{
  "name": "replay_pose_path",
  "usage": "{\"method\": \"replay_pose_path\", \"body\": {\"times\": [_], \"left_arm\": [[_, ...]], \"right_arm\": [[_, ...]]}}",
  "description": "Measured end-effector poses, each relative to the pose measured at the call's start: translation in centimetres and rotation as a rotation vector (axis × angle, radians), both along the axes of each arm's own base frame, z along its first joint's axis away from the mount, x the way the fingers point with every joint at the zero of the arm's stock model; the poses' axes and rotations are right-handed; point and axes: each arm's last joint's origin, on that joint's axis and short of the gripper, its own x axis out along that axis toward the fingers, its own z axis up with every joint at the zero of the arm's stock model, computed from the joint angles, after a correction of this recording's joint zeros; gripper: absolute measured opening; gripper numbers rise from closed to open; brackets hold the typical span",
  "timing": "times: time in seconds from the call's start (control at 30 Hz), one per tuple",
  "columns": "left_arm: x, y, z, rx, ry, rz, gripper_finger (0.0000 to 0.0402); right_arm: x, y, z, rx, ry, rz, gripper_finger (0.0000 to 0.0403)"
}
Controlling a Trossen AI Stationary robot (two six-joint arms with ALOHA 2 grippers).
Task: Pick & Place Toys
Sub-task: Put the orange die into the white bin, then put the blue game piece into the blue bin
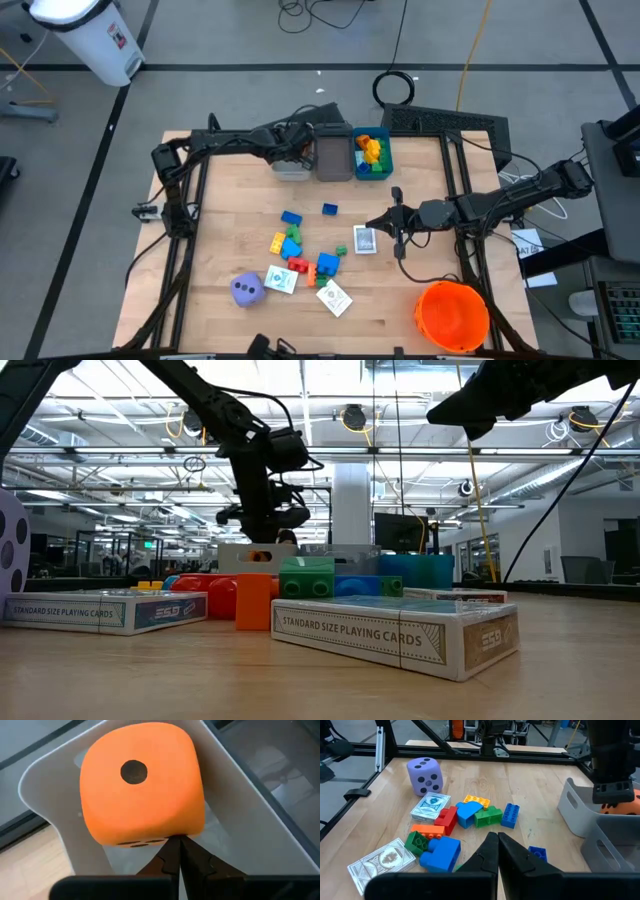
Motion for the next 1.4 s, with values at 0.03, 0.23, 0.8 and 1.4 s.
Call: {"method": "replay_pose_path", "body": {"times": [0.03, 0.23, 0.8, 1.4], "left_arm": [[0.0, 0.1, 0.0, 0.0, -0.005, -0.001, 0.0007], [0.3, 0.4, 0.3, 0.022, -0.057, 0.0, 0.0019], [0.4, 0.1, 0.1, -0.039, -0.036, -0.132, 0.0049], [-2.5, -5.8, 9.9, 0.059, -0.273, -0.358, 0.0049]], "right_arm": [[0.0, 0.0, 0.0, 0.0, 0.0, 0.0, 0.0], [0.0, 0.0, 0.0, 0.0, 0.0, 0.0, 0.0], [0.0, 0.0, 0.0, 0.0, 0.0, 0.0, 0.0], [0.0, 0.0, -0.1, 0.001, 0.009, 0.002, 0.0]]}}
